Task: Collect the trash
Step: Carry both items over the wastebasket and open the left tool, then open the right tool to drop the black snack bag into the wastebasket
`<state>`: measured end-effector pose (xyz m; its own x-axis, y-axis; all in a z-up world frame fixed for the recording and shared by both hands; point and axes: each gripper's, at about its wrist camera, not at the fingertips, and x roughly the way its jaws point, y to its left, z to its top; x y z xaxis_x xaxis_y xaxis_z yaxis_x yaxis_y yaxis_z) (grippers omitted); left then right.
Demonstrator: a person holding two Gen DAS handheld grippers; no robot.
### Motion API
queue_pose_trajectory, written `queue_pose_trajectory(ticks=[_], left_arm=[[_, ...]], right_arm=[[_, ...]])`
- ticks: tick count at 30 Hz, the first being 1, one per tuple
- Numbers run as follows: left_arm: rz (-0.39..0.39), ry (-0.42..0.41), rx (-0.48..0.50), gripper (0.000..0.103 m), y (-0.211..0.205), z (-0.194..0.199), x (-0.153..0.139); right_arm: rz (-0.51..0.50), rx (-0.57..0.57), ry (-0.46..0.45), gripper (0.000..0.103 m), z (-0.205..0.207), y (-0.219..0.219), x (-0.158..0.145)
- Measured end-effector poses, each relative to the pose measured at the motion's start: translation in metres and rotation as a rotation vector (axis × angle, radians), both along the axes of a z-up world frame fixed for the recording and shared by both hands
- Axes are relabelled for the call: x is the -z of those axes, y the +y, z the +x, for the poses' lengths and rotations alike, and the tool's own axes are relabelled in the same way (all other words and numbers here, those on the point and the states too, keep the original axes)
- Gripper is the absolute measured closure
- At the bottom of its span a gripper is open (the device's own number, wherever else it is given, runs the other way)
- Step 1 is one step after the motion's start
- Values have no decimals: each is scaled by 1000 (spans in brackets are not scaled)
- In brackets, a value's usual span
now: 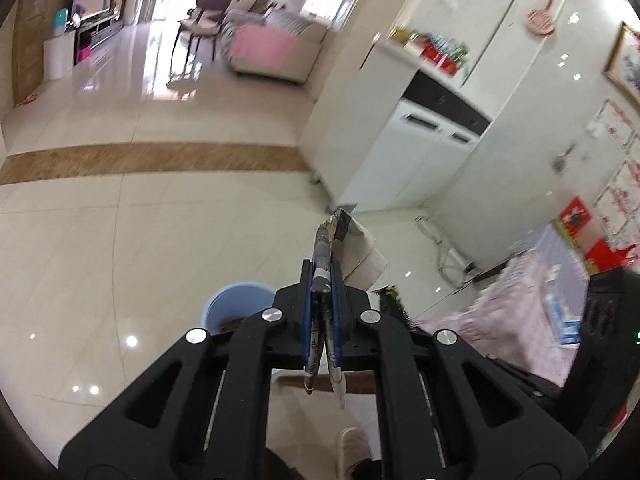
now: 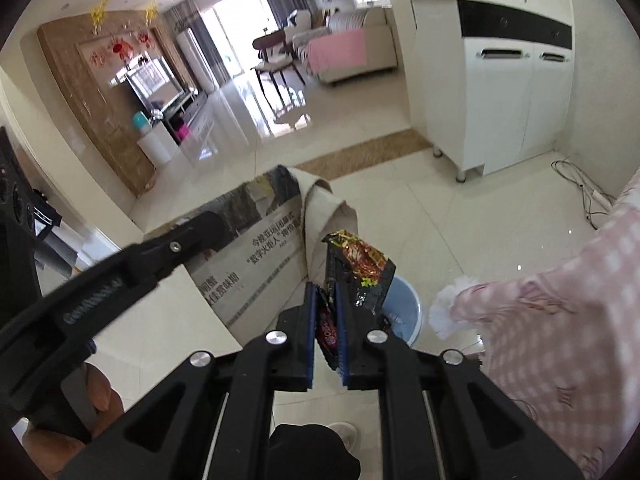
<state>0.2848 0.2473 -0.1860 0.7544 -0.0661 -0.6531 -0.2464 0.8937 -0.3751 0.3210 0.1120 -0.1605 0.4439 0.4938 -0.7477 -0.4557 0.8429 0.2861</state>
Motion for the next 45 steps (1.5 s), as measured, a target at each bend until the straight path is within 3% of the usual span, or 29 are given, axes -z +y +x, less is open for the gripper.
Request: queue_pose_trajectory(ticks=[5, 11, 12, 15, 34, 45], left_arm=[[23, 76, -23, 95, 11, 26, 33], [32, 91, -46, 90, 18, 62, 49], [33, 105, -42, 85, 17, 69, 52], [69, 170, -53, 38, 15, 81, 61], [68, 217, -92, 38, 27, 70, 73], [59, 205, -134, 36, 38, 65, 67]], right_arm=[[-25, -1, 21, 93, 17, 14, 22], [-30, 21, 38, 93, 39, 13, 39], [-31, 26, 43, 93, 45, 11, 41], [-36, 35, 58, 93, 55, 13, 51], [-61, -7, 75, 93, 54, 36, 64], [-71, -11, 19, 93, 63, 48, 61]])
